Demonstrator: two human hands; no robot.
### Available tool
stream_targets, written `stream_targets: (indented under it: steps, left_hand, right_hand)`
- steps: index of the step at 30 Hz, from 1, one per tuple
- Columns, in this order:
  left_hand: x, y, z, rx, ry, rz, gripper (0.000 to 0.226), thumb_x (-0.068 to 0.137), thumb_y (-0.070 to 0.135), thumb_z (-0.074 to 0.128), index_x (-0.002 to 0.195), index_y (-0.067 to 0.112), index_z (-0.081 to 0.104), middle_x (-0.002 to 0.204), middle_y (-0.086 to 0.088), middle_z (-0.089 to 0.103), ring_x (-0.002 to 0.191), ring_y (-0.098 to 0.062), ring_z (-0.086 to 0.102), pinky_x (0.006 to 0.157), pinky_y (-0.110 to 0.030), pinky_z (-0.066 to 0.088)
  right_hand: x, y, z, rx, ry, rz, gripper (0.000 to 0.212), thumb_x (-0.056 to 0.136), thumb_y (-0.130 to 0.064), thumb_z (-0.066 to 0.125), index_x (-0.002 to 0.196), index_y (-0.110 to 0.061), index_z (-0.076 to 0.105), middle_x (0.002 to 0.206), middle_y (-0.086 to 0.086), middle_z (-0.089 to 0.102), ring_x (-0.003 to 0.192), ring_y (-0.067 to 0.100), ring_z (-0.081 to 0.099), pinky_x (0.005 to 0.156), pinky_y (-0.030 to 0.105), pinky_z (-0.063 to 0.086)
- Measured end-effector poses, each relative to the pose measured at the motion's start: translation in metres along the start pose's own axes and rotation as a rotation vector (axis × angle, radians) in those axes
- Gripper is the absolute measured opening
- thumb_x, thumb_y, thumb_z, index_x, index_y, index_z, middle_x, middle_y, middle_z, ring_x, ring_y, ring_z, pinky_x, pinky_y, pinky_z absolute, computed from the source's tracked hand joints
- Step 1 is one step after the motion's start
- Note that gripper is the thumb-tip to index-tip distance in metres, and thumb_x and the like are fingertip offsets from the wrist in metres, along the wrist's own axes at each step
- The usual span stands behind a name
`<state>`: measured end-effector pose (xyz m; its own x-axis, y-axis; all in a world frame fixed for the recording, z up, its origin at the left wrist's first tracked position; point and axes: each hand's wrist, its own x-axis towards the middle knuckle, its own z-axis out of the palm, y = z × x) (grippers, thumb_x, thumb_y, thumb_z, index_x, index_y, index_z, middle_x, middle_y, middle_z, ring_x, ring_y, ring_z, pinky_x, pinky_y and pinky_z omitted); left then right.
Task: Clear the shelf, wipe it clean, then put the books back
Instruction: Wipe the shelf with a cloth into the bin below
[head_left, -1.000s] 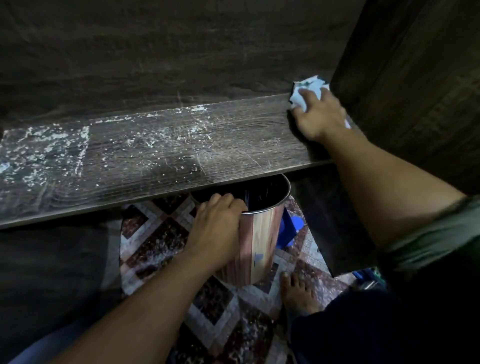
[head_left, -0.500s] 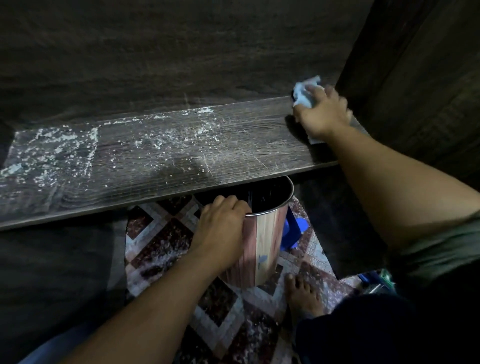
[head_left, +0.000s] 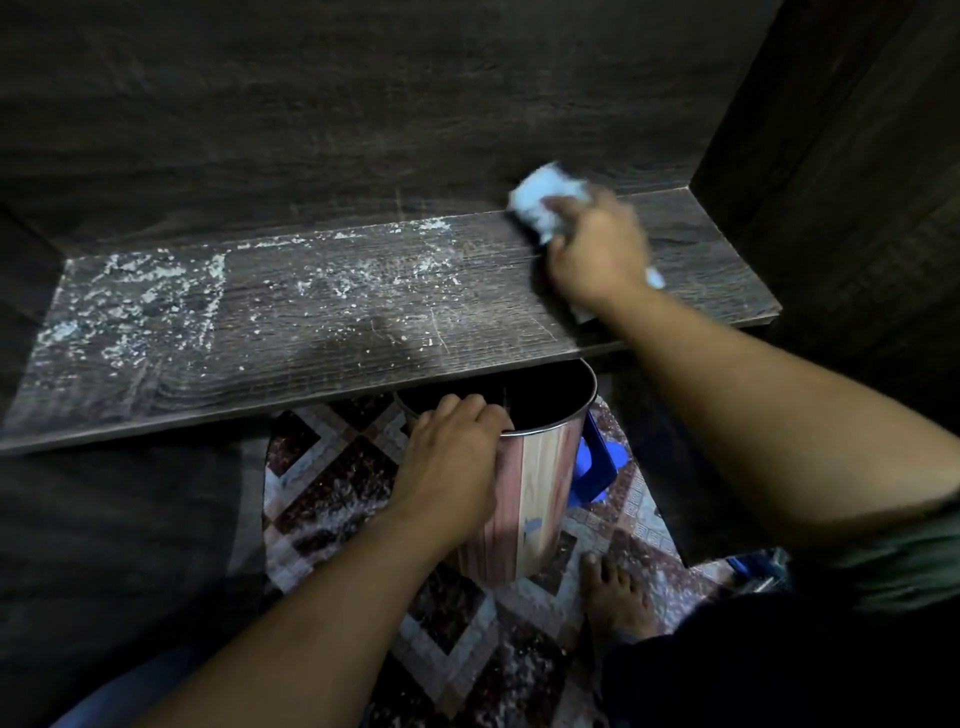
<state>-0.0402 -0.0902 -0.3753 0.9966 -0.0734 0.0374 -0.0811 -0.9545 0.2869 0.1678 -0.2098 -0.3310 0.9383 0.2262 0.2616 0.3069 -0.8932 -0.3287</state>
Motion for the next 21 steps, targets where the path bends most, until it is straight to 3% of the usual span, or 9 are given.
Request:
stream_targets:
  steps: [3, 5, 8, 12, 17, 19, 21]
  left_hand:
    - [-0.002, -0.003, -0.001, -0.012, 0.006, -0.003, 0.032, 0.086, 0.012, 0.053, 0.116, 0.024, 0.054, 0.111, 0.005, 0.050, 0.109, -0.018, 0.042, 0.088, -0.029, 0.031]
    - [-0.003, -0.004, -0.003, -0.019, 0.002, -0.005, 0.030, 0.088, 0.013, 0.052, 0.116, 0.023, 0.054, 0.111, 0.005, 0.050, 0.109, -0.018, 0.042, 0.089, -0.030, 0.031]
    - [-0.005, -0.006, -0.004, -0.020, -0.012, -0.017, 0.031, 0.087, 0.013, 0.052, 0.116, 0.024, 0.055, 0.112, 0.005, 0.050, 0.110, -0.019, 0.042, 0.091, -0.030, 0.032]
    - [-0.010, -0.011, -0.007, -0.016, -0.034, -0.024, 0.029, 0.087, 0.014, 0.050, 0.114, 0.023, 0.056, 0.111, 0.002, 0.052, 0.108, -0.021, 0.043, 0.089, -0.032, 0.034]
    - [-0.018, -0.019, -0.012, -0.012, -0.040, -0.038, 0.031, 0.085, 0.023, 0.042, 0.110, 0.021, 0.060, 0.106, 0.000, 0.055, 0.105, -0.024, 0.048, 0.086, -0.036, 0.038]
    - [-0.020, -0.023, -0.013, -0.004, -0.045, -0.047, 0.028, 0.084, 0.017, 0.049, 0.109, 0.021, 0.060, 0.105, 0.000, 0.055, 0.105, -0.024, 0.048, 0.085, -0.036, 0.038]
    - [-0.022, -0.026, -0.015, -0.015, -0.043, -0.054, 0.026, 0.085, 0.016, 0.051, 0.109, 0.021, 0.060, 0.106, 0.000, 0.054, 0.106, -0.024, 0.047, 0.085, -0.035, 0.036]
  right_hand:
    - [0.013, 0.066, -0.022, -0.240, -0.022, 0.250, 0.050, 0.094, -0.042, 0.044, 0.140, -0.025, 0.046, 0.151, 0.015, 0.032, 0.137, 0.038, 0.030, 0.111, 0.044, 0.026]
    - [0.010, 0.095, -0.024, -0.233, -0.122, 0.265, 0.057, 0.096, -0.046, 0.040, 0.147, -0.021, 0.037, 0.157, 0.019, 0.020, 0.144, 0.037, 0.018, 0.117, 0.044, 0.017]
    - [0.002, 0.089, -0.016, -0.165, -0.128, 0.236, 0.056, 0.098, -0.043, 0.041, 0.150, -0.025, 0.033, 0.158, 0.020, 0.017, 0.143, 0.038, 0.020, 0.116, 0.041, 0.017]
    - [-0.016, 0.029, -0.002, -0.060, -0.144, 0.029, 0.050, 0.092, -0.028, 0.050, 0.143, -0.029, 0.045, 0.153, 0.018, 0.030, 0.137, 0.037, 0.032, 0.112, 0.036, 0.027]
    - [-0.033, -0.034, 0.008, 0.384, -0.168, -0.105, 0.041, 0.086, -0.006, 0.054, 0.120, -0.025, 0.067, 0.129, 0.005, 0.055, 0.119, 0.022, 0.051, 0.104, 0.024, 0.035]
    - [-0.028, -0.047, 0.007, 0.440, -0.043, -0.163, 0.044, 0.082, -0.003, 0.051, 0.121, -0.018, 0.067, 0.127, 0.009, 0.057, 0.117, 0.026, 0.054, 0.103, 0.024, 0.036]
    - [-0.015, -0.051, 0.008, 0.372, 0.083, -0.248, 0.053, 0.075, -0.005, 0.050, 0.126, -0.013, 0.063, 0.132, 0.014, 0.054, 0.121, 0.033, 0.050, 0.107, 0.033, 0.036]
